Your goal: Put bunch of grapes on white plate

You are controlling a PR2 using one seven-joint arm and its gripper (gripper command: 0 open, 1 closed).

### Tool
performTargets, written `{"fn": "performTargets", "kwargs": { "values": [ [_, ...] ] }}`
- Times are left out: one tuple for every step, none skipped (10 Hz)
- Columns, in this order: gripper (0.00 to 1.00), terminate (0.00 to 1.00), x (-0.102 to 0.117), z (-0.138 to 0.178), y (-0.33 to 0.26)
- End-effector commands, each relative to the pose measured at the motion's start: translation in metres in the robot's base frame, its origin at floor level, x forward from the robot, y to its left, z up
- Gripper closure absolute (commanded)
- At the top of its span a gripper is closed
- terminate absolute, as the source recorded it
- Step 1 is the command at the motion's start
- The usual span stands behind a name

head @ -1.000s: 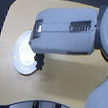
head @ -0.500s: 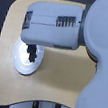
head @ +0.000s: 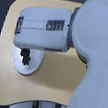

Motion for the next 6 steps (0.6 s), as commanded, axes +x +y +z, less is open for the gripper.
{"fn": "performTargets", "kwargs": {
  "values": [
    [1.0,0.0,-0.024,-0.036,0.006],
    [1.0,0.0,-0.025,-0.039,0.004],
    [1.0,0.0,-0.024,-0.042,0.001],
    [1.0,0.0,-0.022,-0.044,-0.001],
    [1.0,0.0,-0.022,-0.047,-0.003],
    [1.0,0.0,-0.023,-0.048,-0.003]
  ]
}}
